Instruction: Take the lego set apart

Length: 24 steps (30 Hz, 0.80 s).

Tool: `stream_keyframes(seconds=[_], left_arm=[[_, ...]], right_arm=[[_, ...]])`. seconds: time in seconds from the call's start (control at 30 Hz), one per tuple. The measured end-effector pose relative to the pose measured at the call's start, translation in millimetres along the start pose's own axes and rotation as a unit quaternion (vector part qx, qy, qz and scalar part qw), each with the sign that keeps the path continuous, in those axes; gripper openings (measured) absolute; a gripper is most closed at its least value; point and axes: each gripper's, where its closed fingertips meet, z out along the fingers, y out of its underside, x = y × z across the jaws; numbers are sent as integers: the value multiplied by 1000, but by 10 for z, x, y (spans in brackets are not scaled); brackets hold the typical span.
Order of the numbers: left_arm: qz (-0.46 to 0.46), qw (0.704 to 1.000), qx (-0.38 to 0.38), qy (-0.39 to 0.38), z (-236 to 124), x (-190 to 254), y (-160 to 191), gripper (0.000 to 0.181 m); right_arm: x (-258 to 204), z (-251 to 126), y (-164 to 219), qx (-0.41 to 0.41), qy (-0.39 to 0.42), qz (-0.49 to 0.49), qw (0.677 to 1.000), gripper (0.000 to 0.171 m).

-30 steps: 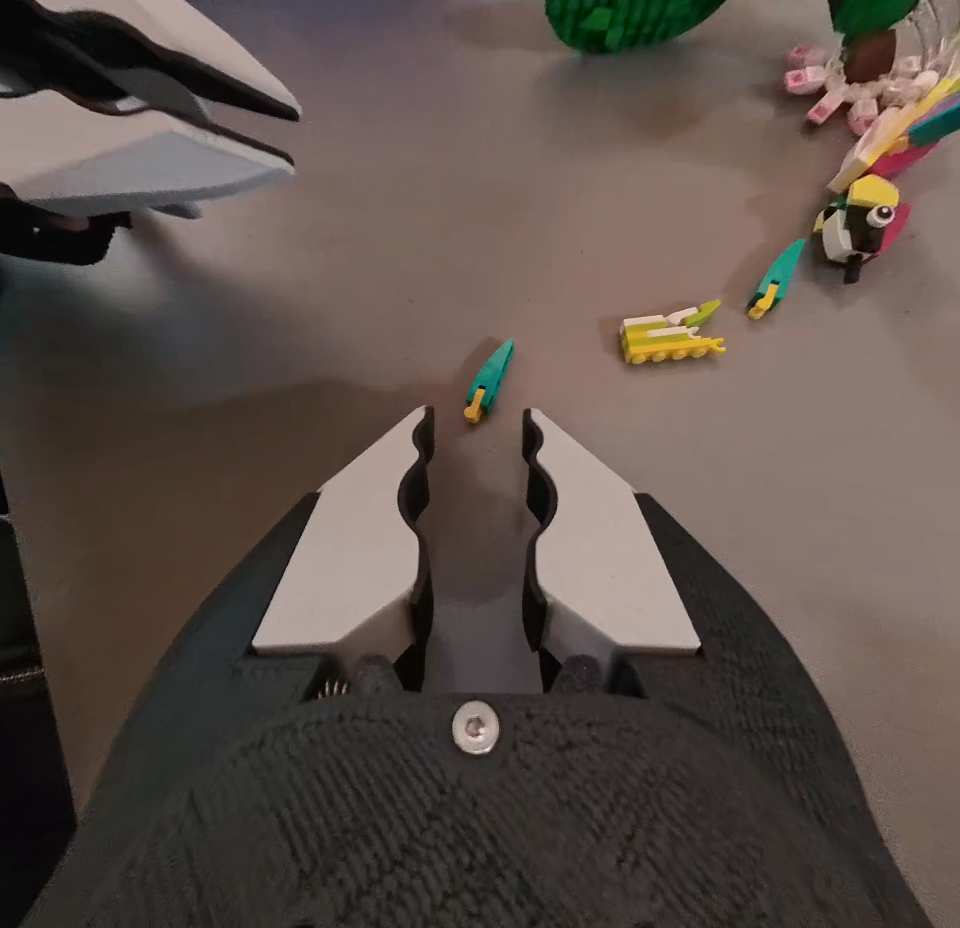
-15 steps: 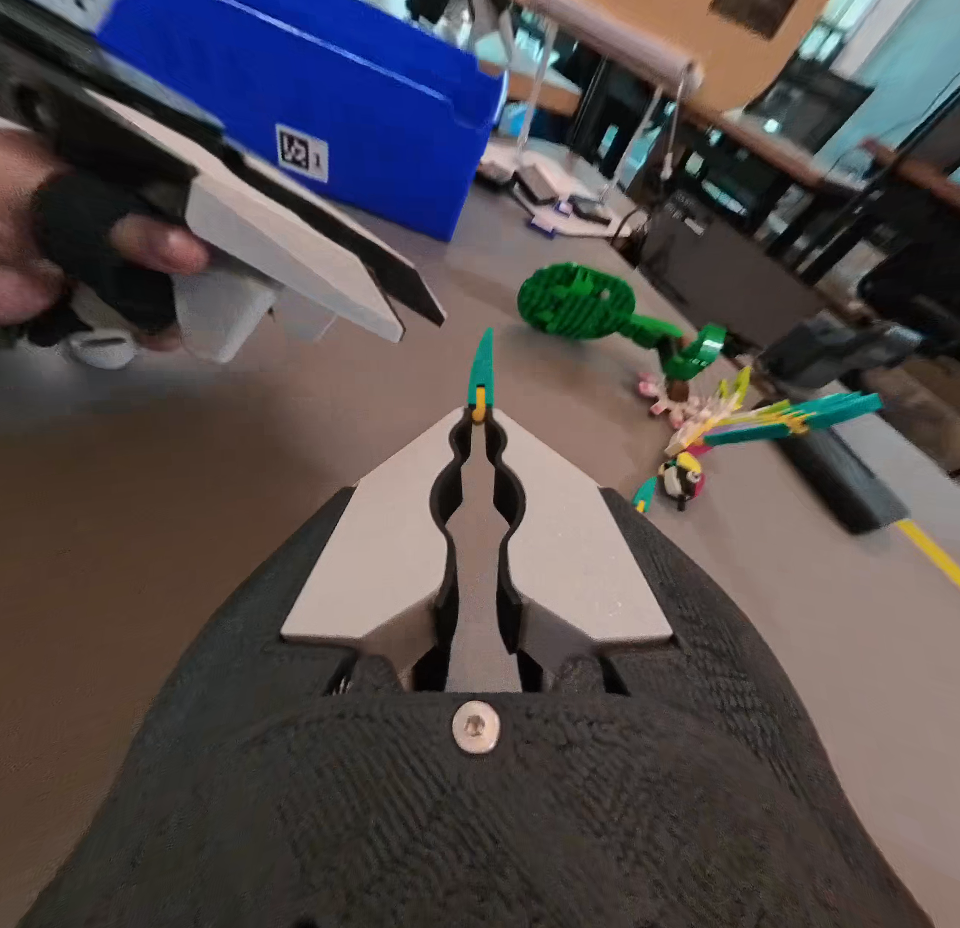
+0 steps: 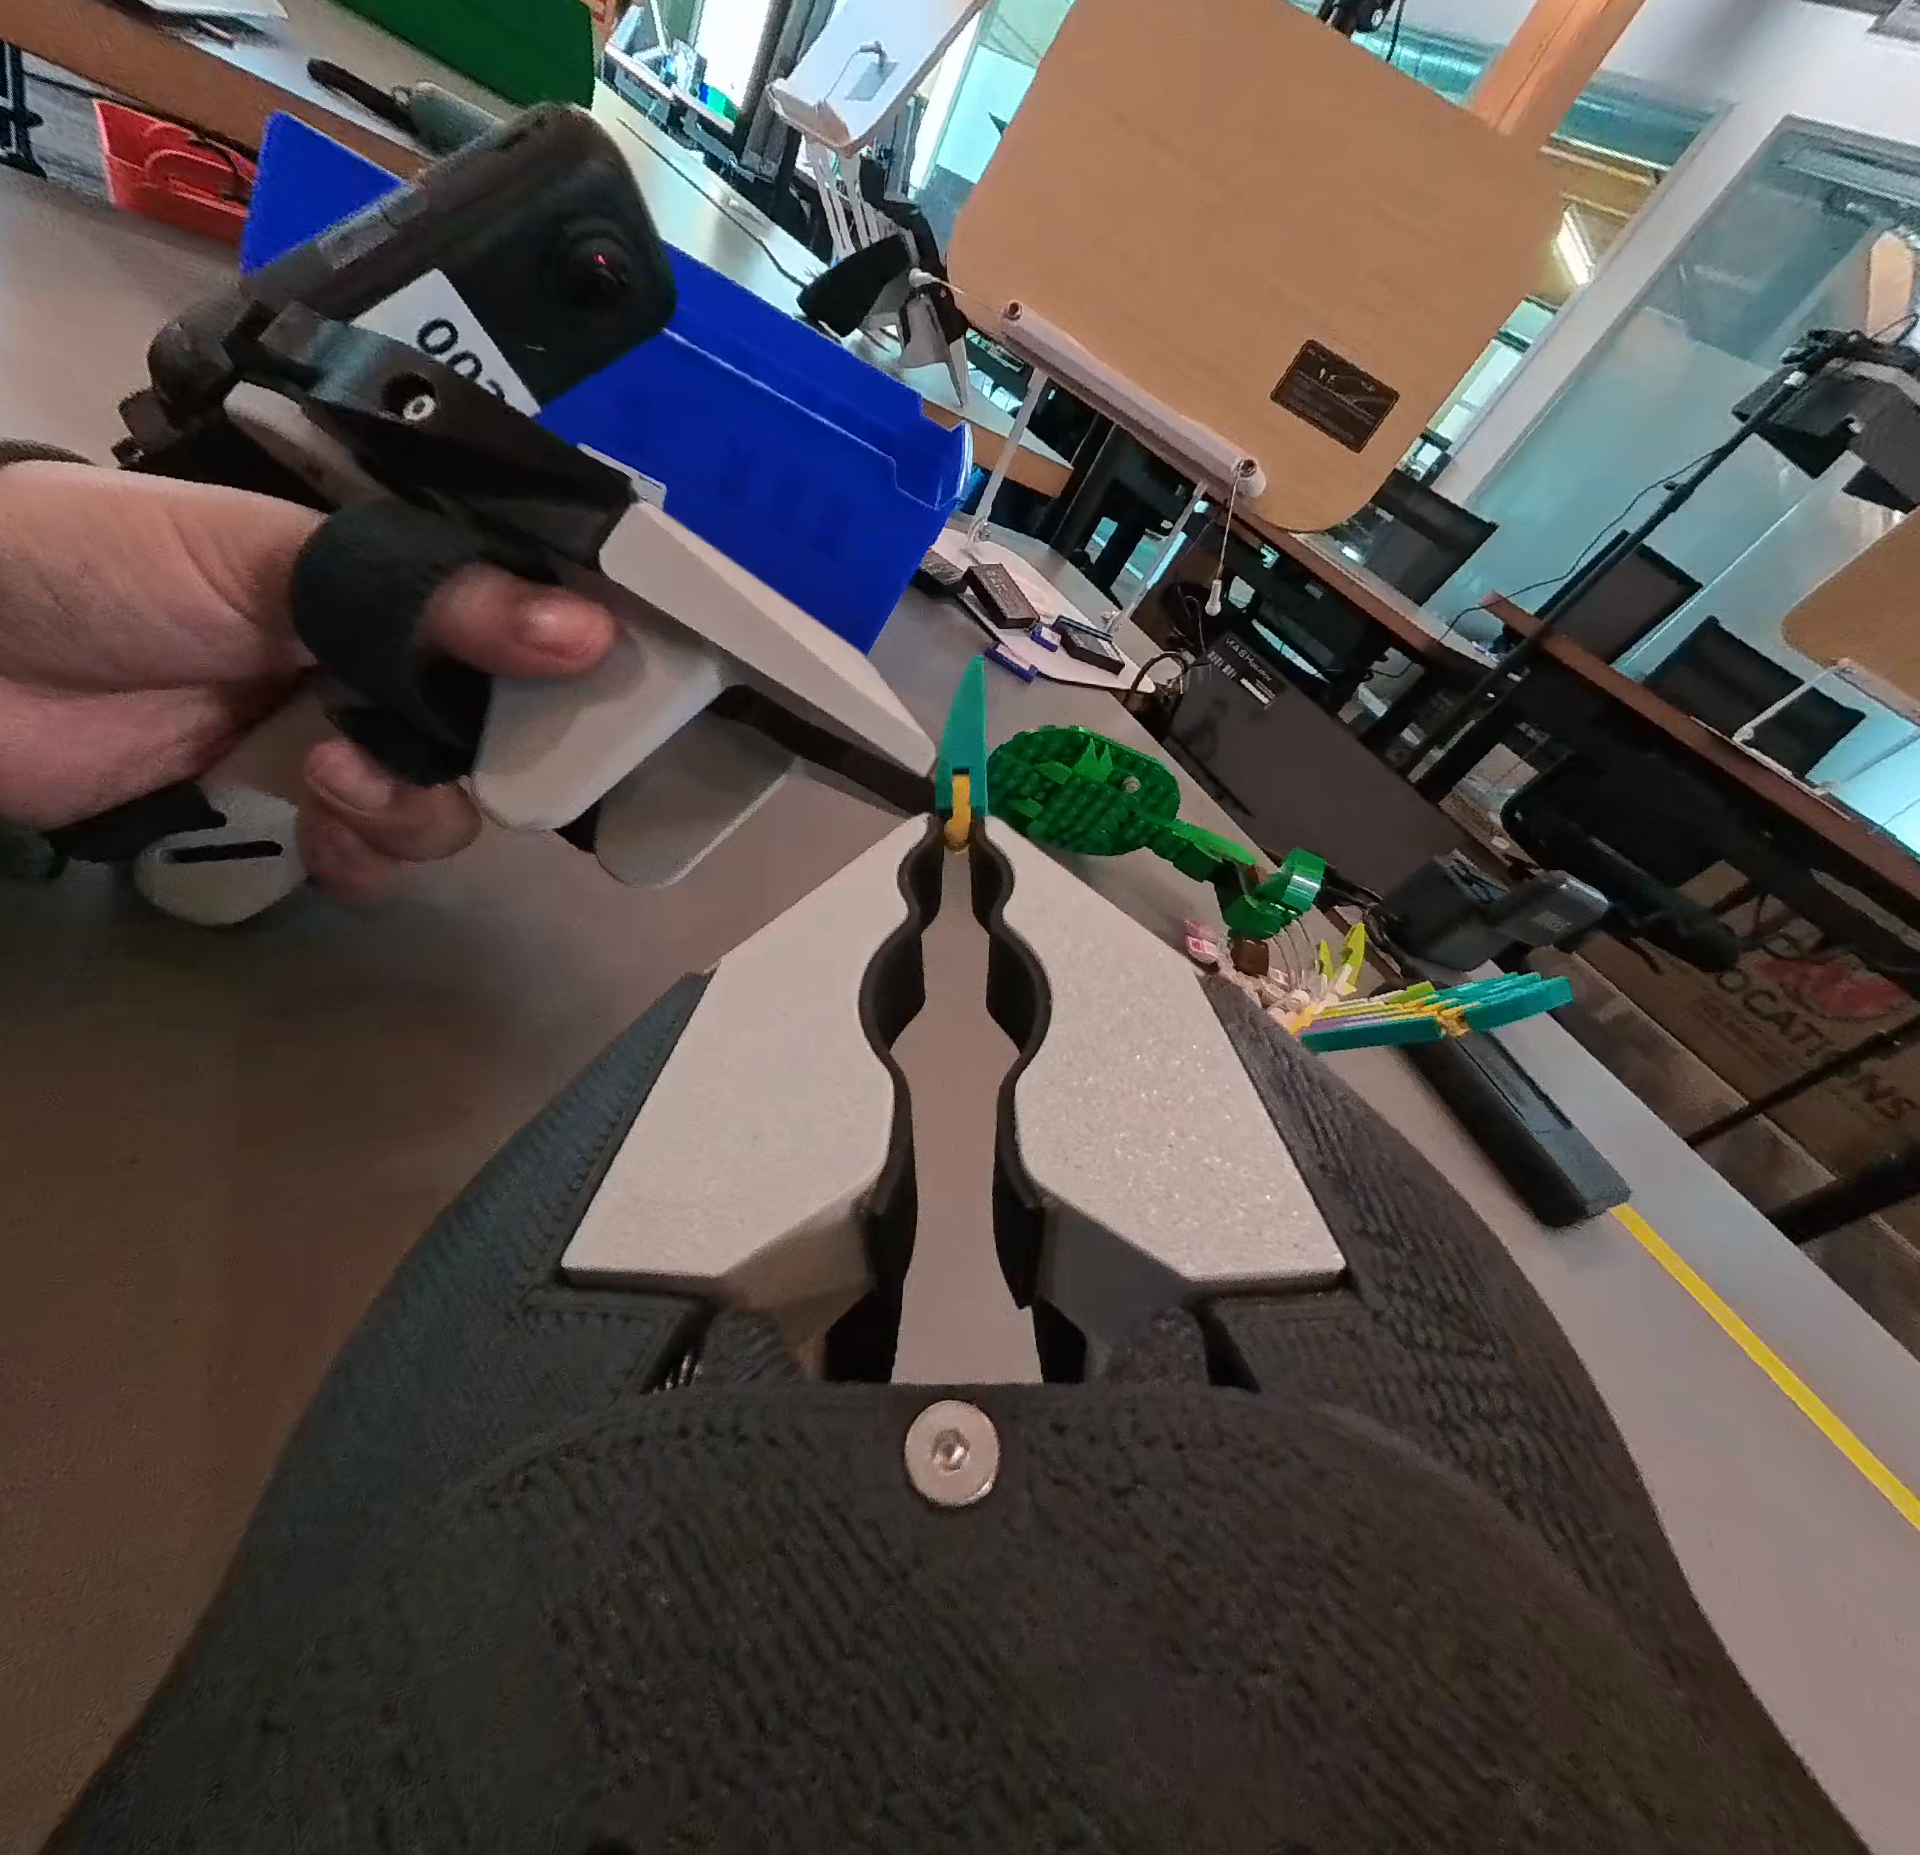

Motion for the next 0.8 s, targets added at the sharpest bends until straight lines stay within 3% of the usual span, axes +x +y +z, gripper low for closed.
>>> stream_keyframes(seconds=[0.03,0.3,0.4,0.47,0.57,0.67,0.8], left_arm=[[-2,1000,-2,2,5,0,11,26],[19,1000,-14,5,5,27,37,6],[51,997,-53,32,-30,103,94,6],[83,990,-97,67,-74,197,181,6],[136,973,-160,96,-143,278,339,6],[170,957,-207,110,-181,308,501,6],[180,948,-233,118,-178,322,618,6]], right_arm=[[-13,1,-3,2,-2,-1,1000,2],[-72,12,23,-2,-11,-25,1000,9],[-122,-50,-8,22,-72,38,996,16],[-165,-139,-63,48,-158,173,971,21],[-259,-294,-121,64,-291,327,897,27],[-321,-400,-158,80,-347,359,862,16],[-401,-410,-103,58,-363,343,865,16]])
